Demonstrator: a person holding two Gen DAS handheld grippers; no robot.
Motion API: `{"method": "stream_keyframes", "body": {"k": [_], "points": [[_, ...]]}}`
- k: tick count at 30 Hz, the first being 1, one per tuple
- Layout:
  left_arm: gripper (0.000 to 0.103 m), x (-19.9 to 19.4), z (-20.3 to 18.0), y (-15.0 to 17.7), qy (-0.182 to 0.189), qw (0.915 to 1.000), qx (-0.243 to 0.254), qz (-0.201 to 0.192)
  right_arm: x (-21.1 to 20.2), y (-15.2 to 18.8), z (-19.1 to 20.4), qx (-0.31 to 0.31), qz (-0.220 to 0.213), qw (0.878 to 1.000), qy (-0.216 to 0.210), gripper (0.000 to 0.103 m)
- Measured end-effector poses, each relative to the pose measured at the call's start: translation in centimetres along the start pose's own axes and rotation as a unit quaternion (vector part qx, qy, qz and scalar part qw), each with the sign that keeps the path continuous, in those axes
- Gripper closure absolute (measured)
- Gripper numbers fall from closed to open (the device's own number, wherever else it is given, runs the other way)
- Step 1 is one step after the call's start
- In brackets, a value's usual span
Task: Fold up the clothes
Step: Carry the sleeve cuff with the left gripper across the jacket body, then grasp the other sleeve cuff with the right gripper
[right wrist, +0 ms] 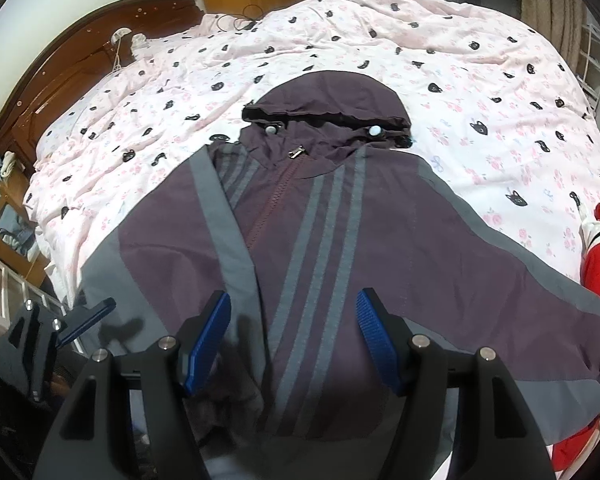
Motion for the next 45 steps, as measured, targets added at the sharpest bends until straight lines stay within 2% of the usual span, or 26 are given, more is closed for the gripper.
{"method": "stream_keyframes", "body": {"k": [3, 5, 8, 14, 17, 20, 24, 28, 31, 33, 36, 39, 41, 43, 45], "points": [[0.034, 0.1, 0.8, -0.1, -0.011, 0.9998, -0.016, 0.001, -0.1, 0.1, 0.0, 0.001, 0.003, 1.000, -0.010, 0.036], [0.034, 0.2, 1.1, 0.1, -0.005, 0.9997, -0.025, 0.002, -0.1, 0.2, 0.0, 0.001, 0.004, 1.000, -0.009, 0.036], [0.033, 0.3, 1.5, 0.0, -0.022, 0.9993, -0.031, 0.007, 0.0, 0.4, 0.2, 0.003, 0.011, 1.000, -0.028, 0.036], [0.033, 0.8, 2.1, 0.5, -0.015, 0.9988, -0.044, 0.017, 0.6, 1.0, 1.0, -0.003, 0.026, 0.998, -0.049, 0.036], [0.033, 0.9, 2.1, 0.5, -0.016, 0.9988, -0.044, 0.018, 1.3, 1.5, 1.8, -0.017, 0.034, 0.999, -0.036, 0.036], [0.033, 0.8, 2.0, 0.7, -0.009, 0.9985, -0.050, 0.020, 2.2, 2.2, 2.8, -0.048, 0.036, 0.998, 0.008, 0.036], [0.033, 0.3, 1.9, 0.8, 0.006, 0.9982, -0.057, 0.018, 2.8, 2.9, 3.8, -0.080, 0.031, 0.996, 0.040, 0.036], [0.033, -1.1, 2.1, 1.3, 0.039, 0.9956, -0.084, 0.013, 2.7, 2.9, 3.9, -0.089, 0.028, 0.995, 0.045, 0.035], [0.033, -2.2, 3.5, 1.4, 0.057, 0.9904, -0.125, 0.005, 1.1, 2.6, 3.0, -0.071, 0.015, 0.997, 0.013, 0.035], [0.033, -3.5, 6.0, 1.3, 0.064, 0.9823, -0.175, -0.016, -0.2, 2.6, 2.1, -0.051, 0.004, 0.998, -0.021, 0.035], [0.030, -4.3, 9.6, 0.9, 0.041, 0.9757, -0.212, -0.038, -2.2, 3.1, 0.8, -0.014, -0.010, 0.997, -0.082, 0.035], [0.028, -4.3, 12.8, 0.4, 0.042, 0.9690, -0.237, -0.056, -3.7, 4.5, 0.6, -0.004, -0.014, 0.993, -0.118, 0.036], [0.026, -3.6, 14.5, 0.0, 0.023, 0.9698, -0.237, -0.053, -4.1, 5.5, 1.2, -0.013, -0.008, 0.991, -0.132, 0.041], [0.026, -1.4, 15.5, -0.3, 0.002, 0.9744, -0.222, -0.036, -3.8, 6.3, 2.1, -0.025, 0.005, 0.991, -0.134, 0.049], [0.026, 0.7, 16.6, -0.5, -0.019, 0.9779, -0.207, -0.018, -2.9, 7.0, 3.0, -0.032, 0.021, 0.990, -0.132, 0.064]]}}
Point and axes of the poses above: each gripper's, at about its wrist camera, not at the fingertips, and x roughly the way its jaws point, z to its left, y to its underside, the point moved 2 cm from there along x, roughly the way its jaws point, and after that the axes turned 14 degrees about y, right-handed, at the moved point
